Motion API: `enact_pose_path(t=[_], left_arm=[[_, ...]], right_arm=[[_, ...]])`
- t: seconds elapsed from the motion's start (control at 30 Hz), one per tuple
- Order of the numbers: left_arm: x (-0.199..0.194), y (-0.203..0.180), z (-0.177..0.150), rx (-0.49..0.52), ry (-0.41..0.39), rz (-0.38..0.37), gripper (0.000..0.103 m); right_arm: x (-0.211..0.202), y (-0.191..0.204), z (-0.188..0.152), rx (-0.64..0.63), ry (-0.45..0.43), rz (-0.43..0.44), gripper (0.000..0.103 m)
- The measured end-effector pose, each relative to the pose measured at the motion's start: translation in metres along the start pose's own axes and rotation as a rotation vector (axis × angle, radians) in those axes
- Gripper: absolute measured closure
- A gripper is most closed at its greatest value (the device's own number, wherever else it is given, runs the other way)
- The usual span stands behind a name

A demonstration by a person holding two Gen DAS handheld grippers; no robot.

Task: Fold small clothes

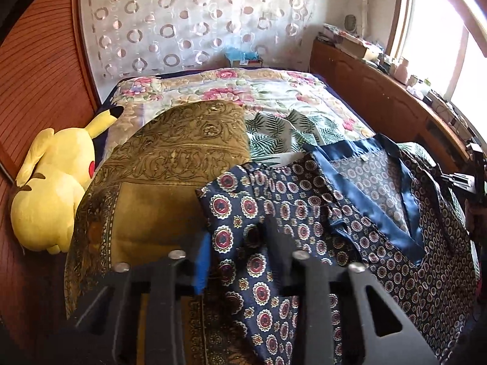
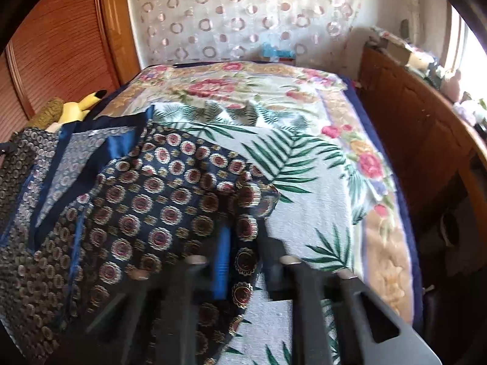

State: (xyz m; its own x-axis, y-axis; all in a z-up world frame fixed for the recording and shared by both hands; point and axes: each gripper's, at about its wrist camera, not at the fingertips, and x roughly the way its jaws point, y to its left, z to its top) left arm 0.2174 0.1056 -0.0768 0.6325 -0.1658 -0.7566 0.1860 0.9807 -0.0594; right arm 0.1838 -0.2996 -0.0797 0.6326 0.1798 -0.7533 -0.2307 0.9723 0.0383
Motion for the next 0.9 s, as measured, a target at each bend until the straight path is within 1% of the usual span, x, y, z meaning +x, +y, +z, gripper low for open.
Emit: enact_pose_path(t=[0.03,0.07,0.1,0.17,0.23,0.3,0.43,0.57,0.6,0.7,0.9], left_arm=[[-0.001,-0.001,0.001,0.007,0.001,-0.001,0.084],[-0.002,-0.002,0.001,0.012,0.002,-0.003,0.092],[-0.004,-0.004,0.001,0.017,0.0,-0.005,0.098],[-0.012,-0.006,0.001,0.022,-0.021,-0.013,0.101],[-0.024,-0.007,0.002,0.022,-0.059,0.001,0.101],[-0.038,-0.007,0.006,0.024,-0.109,0.03,0.101],[-0.056,-0.001,0.021,0.012,-0.175,0.085,0.101],[-0.063,0.002,0.03,0.017,-0.215,0.14,0.101],[-0.064,0.002,0.03,0.023,-0.222,0.147,0.101],[-0.068,0.002,0.025,0.023,-0.234,0.141,0.101],[-0.086,-0.012,0.002,0.037,-0.26,0.111,0.101]], right_arm=[[0.001,0.001,0.002,-0.007,0.007,0.014,0.099],[0.002,0.003,0.002,-0.022,0.01,0.015,0.099],[0.002,0.005,0.003,-0.037,0.011,0.012,0.1],[-0.001,0.005,0.005,-0.05,-0.005,0.007,0.101],[-0.011,0.003,0.009,-0.052,-0.041,-0.005,0.101],[-0.025,-0.001,0.014,-0.052,-0.09,-0.038,0.101],[-0.05,-0.016,0.031,-0.047,-0.157,-0.13,0.101],[-0.061,-0.027,0.044,-0.059,-0.18,-0.231,0.102],[-0.062,-0.029,0.045,-0.06,-0.177,-0.24,0.102],[-0.064,-0.024,0.042,-0.067,-0.176,-0.246,0.102],[-0.085,-0.003,0.029,-0.075,-0.22,-0.173,0.102]])
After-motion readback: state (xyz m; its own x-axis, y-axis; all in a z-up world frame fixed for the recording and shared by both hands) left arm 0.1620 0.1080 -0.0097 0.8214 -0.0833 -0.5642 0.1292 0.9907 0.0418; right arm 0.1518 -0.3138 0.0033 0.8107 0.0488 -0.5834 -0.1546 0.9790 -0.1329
